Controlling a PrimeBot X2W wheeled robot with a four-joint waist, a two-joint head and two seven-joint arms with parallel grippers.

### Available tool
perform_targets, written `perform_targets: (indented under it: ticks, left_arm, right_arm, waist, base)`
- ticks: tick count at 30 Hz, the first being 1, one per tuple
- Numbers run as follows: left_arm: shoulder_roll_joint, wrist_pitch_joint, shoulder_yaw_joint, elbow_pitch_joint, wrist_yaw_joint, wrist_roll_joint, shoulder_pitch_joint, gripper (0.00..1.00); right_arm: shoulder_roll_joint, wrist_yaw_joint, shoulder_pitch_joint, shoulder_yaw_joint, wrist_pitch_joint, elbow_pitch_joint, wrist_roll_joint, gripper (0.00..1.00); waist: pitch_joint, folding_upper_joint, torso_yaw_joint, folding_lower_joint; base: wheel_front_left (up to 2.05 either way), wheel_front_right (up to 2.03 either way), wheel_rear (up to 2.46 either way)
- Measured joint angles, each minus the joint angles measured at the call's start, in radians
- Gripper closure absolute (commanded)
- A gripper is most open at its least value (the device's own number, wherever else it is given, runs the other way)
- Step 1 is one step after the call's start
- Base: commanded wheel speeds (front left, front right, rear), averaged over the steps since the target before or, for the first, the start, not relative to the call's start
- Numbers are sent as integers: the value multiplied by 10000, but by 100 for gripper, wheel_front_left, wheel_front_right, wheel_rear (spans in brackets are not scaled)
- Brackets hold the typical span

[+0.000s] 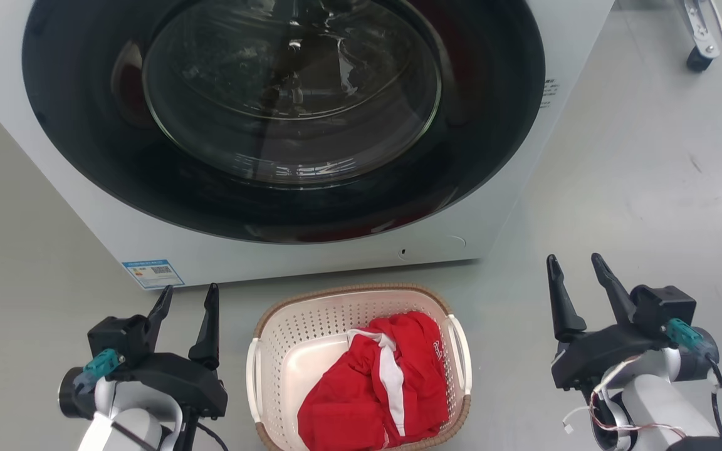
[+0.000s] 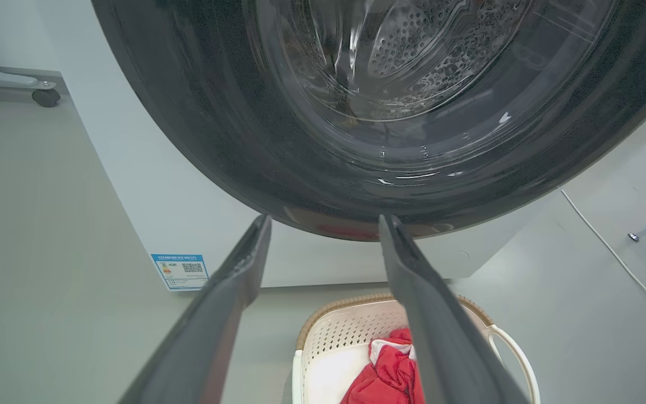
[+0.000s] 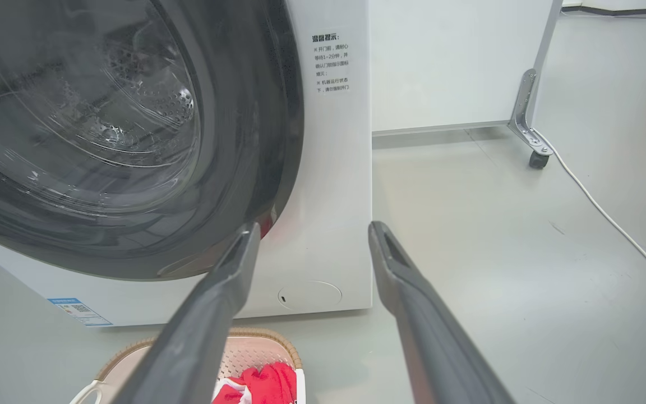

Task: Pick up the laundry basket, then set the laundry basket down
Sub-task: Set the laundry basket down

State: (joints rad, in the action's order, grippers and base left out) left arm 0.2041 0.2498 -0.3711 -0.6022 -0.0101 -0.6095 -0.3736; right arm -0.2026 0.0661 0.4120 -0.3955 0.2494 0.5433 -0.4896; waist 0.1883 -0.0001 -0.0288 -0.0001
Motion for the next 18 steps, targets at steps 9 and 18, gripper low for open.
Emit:
perform_targets:
  ticks: [9, 18]
  left_arm:
    - [219, 2, 362, 2414, -598, 771, 1485, 0]
    - [360, 4, 677, 4289, -871, 1271, 2915, 0]
  right_arm:
    - [-326, 324, -1416, 520, 0, -2178, 631, 0]
    - [-454, 485, -2692, 918, 2, -3735, 1129, 0]
  waist:
    - [-603, 0, 68, 0]
    - [-965, 0, 151, 0]
  base:
    - [0, 0, 0]
    - [0, 0, 0]
